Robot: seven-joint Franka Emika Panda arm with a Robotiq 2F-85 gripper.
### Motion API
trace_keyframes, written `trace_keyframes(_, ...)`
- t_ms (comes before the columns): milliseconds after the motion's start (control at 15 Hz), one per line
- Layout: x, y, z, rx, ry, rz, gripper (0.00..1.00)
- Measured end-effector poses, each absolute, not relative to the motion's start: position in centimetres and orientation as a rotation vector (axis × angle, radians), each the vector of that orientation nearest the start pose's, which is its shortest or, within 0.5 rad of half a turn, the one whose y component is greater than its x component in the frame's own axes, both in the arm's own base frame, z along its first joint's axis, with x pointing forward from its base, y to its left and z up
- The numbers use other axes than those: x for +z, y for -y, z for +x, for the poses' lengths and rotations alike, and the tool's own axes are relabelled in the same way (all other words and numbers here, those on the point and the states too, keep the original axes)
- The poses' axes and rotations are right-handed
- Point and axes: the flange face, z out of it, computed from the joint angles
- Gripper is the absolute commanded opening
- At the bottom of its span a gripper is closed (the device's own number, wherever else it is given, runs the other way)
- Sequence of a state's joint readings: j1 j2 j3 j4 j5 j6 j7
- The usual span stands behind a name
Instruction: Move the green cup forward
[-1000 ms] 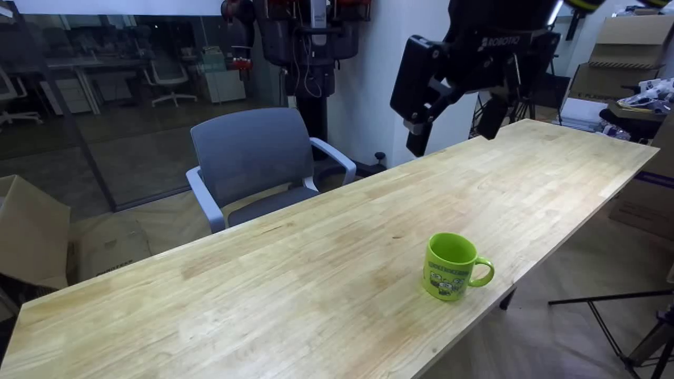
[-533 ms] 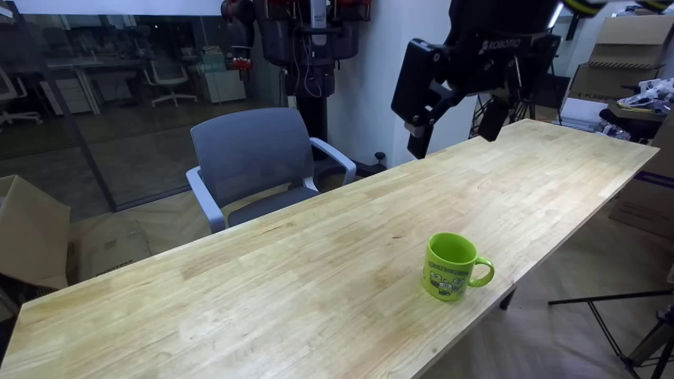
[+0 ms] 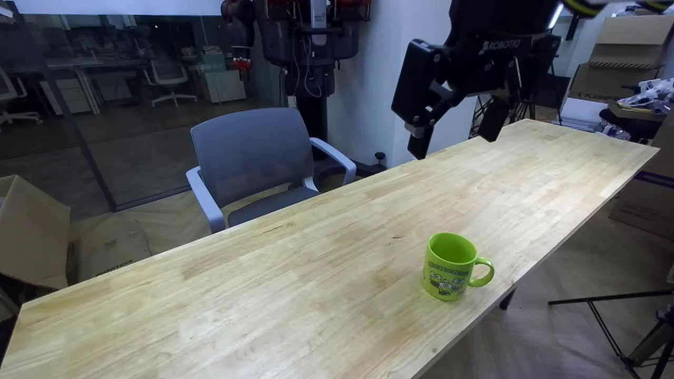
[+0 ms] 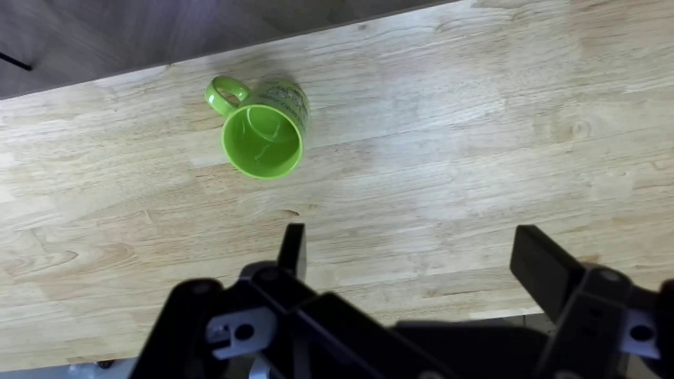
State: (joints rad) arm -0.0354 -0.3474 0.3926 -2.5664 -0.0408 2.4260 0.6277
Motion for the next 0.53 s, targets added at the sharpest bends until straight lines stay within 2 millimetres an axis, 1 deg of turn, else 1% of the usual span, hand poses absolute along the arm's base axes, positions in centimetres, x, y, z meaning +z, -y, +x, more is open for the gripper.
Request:
trace_keyframes(133,39.4,-15.1,40.9,-0.374,-0.399,-3.152,1.0)
trace_keyframes(200,39.3,-14.2,41.2,-0.371,-0.435,-3.128,1.0)
trace_keyframes(400,37.3,-8.2,43.2,-0.298,-0.552,-3.068,1.0)
trace_keyframes(467,36.7,-7.2,43.5,-0.284,-0.568,-3.061,1.0)
trace_keyframes(533,36.3,-6.9,43.7,-0.272,-0.575,-3.058,1.0)
